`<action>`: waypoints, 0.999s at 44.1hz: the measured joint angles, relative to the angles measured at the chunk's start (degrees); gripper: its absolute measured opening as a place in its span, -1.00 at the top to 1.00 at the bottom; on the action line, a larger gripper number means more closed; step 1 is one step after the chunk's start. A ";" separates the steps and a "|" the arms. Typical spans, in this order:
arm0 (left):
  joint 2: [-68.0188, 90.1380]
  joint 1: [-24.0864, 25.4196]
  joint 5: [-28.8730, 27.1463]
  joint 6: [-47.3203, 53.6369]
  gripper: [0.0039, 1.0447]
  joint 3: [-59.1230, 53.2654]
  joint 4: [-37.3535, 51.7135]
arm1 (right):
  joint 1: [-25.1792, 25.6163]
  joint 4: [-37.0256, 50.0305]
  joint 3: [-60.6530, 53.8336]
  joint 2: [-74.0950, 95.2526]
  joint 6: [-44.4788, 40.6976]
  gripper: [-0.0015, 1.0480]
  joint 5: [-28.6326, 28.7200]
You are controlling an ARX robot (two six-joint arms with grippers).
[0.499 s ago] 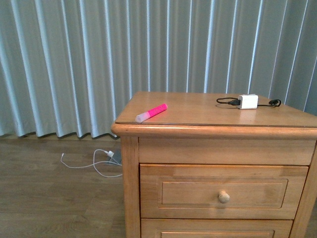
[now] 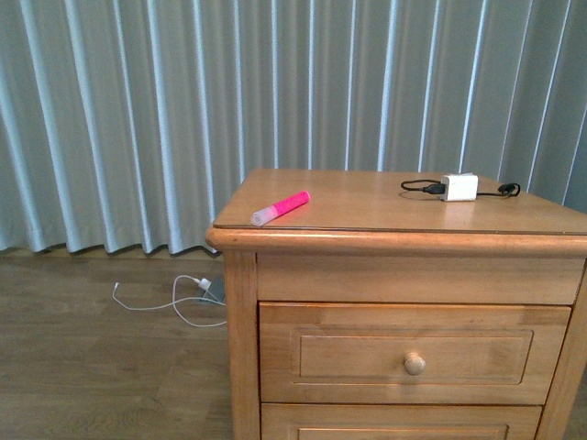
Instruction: Place pink marker in drawer with both arms
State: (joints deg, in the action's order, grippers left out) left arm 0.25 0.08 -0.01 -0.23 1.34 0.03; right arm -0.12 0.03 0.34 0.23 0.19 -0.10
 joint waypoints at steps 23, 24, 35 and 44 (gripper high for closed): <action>0.00 0.00 0.00 0.00 -0.89 0.00 0.00 | -5.62 -0.98 2.99 13.25 2.45 -0.83 -0.57; 0.00 0.00 0.00 0.00 -0.89 0.00 0.00 | -6.49 0.09 3.23 14.82 2.34 -0.83 -1.11; 0.00 0.00 0.00 0.00 -0.89 0.00 0.00 | -15.61 28.65 13.27 59.56 1.38 -0.83 -4.46; 0.00 0.00 0.00 0.00 -0.89 0.00 0.00 | -17.62 35.69 28.63 90.27 2.60 -0.83 -6.45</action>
State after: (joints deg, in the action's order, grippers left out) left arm 0.25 0.08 -0.01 -0.23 1.34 0.03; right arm -17.74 35.73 28.97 90.50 2.79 -6.55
